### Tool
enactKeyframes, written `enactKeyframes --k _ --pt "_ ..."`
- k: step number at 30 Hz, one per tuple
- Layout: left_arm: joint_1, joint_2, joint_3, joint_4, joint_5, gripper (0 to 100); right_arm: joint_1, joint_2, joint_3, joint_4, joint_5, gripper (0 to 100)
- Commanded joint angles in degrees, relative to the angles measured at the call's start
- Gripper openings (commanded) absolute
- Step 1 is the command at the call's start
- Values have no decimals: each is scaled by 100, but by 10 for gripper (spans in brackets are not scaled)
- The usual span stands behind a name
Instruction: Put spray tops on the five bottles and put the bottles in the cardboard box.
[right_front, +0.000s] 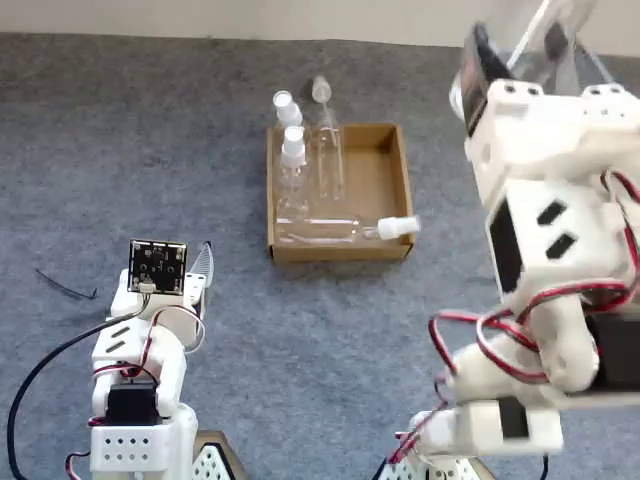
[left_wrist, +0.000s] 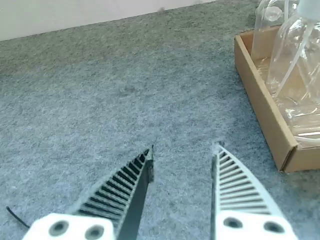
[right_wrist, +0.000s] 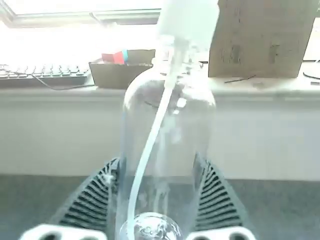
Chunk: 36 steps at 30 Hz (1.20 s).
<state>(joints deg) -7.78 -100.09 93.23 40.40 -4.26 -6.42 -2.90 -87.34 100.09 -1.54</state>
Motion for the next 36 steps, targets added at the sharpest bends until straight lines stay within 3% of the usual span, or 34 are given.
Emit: enactKeyframes --k 1,6,10,16,21,29,36 --pt "-75 -48 -40 -149 9 171 48 -1516 2255 101 79 3" --pt "-75 -48 -40 -149 9 171 31 -3477 4611 -13 158 3" --pt "-75 -48 -40 -149 9 171 22 -5130 6492 -892 484 3" --pt "-75 -48 -40 -149 9 171 48 -6879 10097 -2730 844 3" --pt "-75 -48 -40 -149 9 171 66 -7134 12699 -5385 1002 3" --pt "-57 -48 -40 -149 9 171 66 -8804 14246 -7143 1073 3" --pt "-31 -48 -40 -141 9 171 -198 -8760 15873 -7266 1240 4"
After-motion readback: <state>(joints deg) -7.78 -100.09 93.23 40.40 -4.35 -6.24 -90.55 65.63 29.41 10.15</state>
